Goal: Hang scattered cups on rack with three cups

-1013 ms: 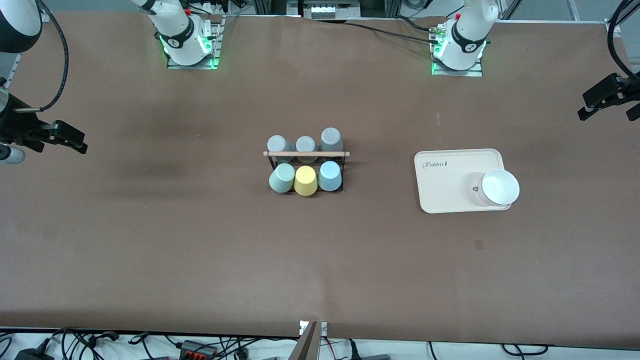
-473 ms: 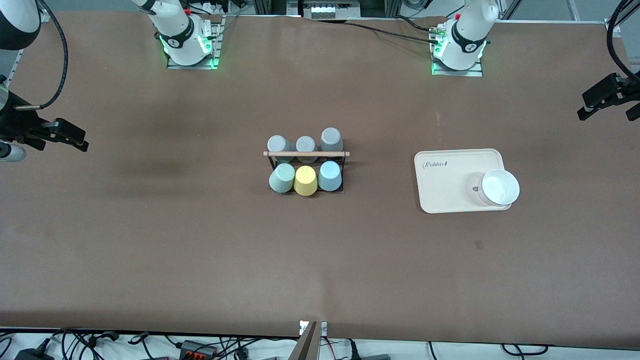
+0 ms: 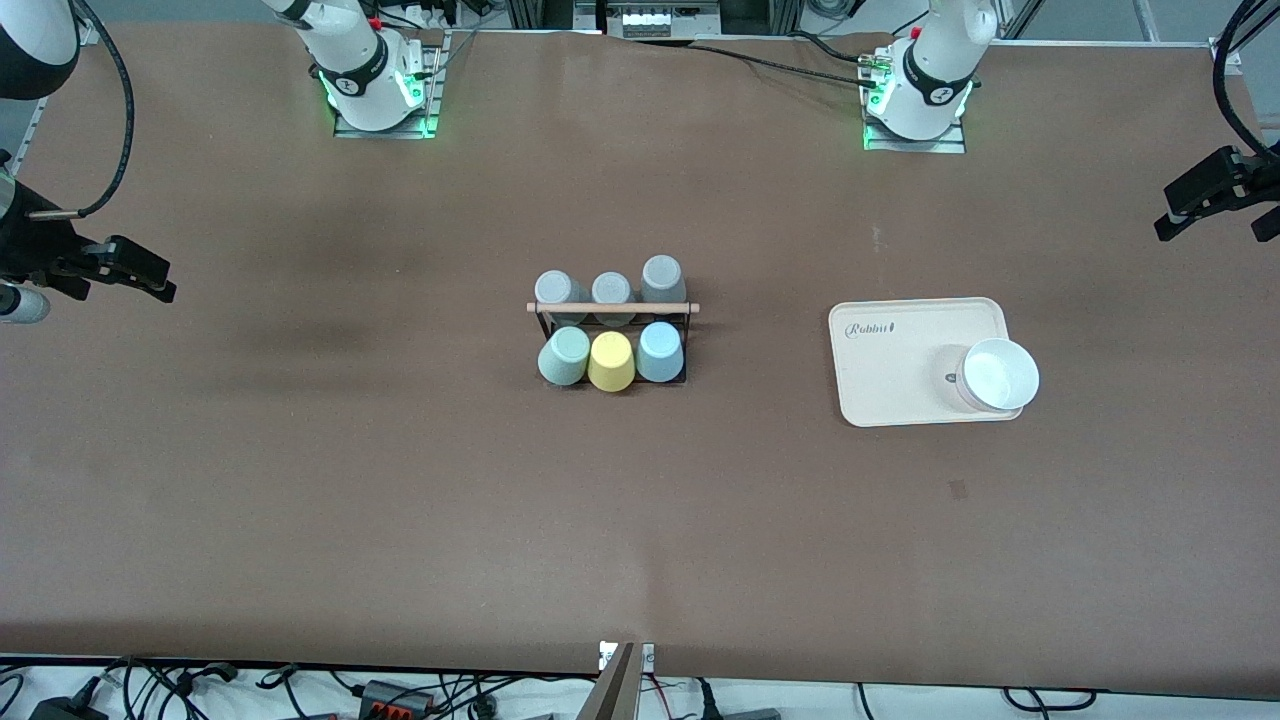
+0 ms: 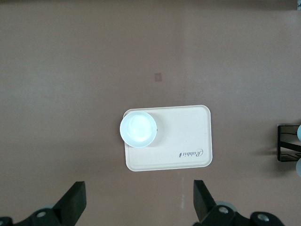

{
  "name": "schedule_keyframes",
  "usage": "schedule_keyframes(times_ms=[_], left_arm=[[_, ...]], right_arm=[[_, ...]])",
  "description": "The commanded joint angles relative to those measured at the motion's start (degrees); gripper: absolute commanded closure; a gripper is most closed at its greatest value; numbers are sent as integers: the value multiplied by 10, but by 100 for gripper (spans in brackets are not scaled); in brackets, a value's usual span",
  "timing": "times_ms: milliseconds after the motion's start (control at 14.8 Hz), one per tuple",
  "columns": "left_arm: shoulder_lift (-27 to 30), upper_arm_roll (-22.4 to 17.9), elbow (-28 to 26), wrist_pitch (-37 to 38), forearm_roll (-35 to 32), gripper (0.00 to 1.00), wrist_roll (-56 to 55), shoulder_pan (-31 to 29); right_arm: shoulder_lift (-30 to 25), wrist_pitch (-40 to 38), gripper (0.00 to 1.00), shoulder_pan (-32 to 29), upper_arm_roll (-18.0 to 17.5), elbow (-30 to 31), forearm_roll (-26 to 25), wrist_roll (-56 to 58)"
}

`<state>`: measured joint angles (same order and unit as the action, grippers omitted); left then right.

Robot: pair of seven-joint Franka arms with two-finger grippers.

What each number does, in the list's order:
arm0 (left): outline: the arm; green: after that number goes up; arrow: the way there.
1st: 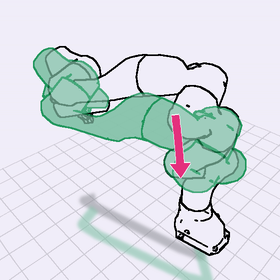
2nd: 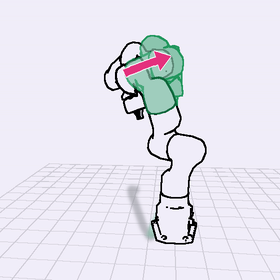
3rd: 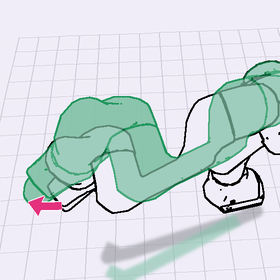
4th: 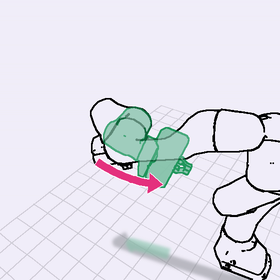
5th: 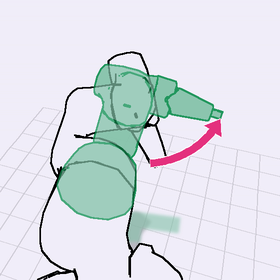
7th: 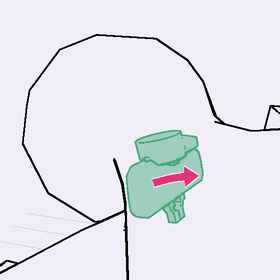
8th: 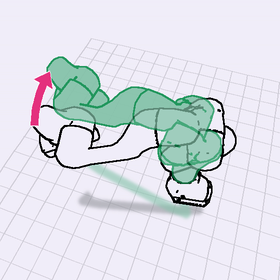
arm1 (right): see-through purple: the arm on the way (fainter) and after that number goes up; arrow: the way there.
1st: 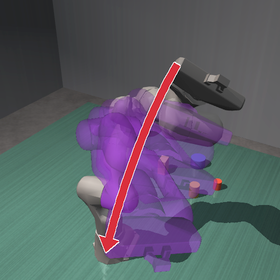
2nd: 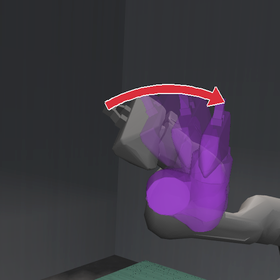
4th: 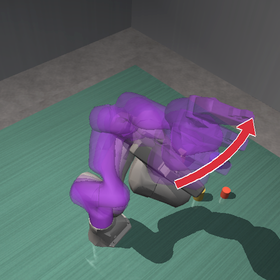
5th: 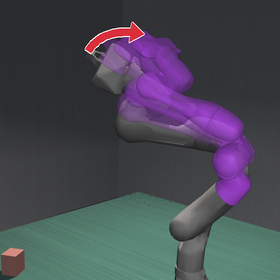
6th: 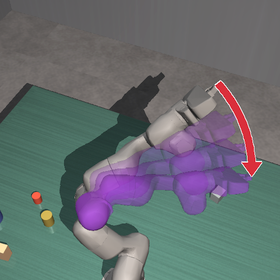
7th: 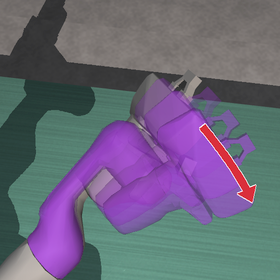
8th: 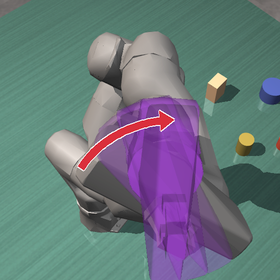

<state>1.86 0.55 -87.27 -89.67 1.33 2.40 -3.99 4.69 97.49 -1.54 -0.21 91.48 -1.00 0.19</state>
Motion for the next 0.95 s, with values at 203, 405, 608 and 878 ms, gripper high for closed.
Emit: schedule_keyframes(times_ms=[203,405,608,878], left_arm=[[5,3,3,8,3,0,-7,-1],[5,3,3,8,3,0,-7,-1],[5,3,3,8,3,0,-7,-1],[5,3,3,8,3,0,-7,-1]], right_arm=[[-17,-27,0,-14,-11,6,8,10],[-20,-29,0,-14,-11,8,6,18],[-20,-30,0,-14,-10,8,6,32],[-20,-23,0,-12,-11,8,7,23]])
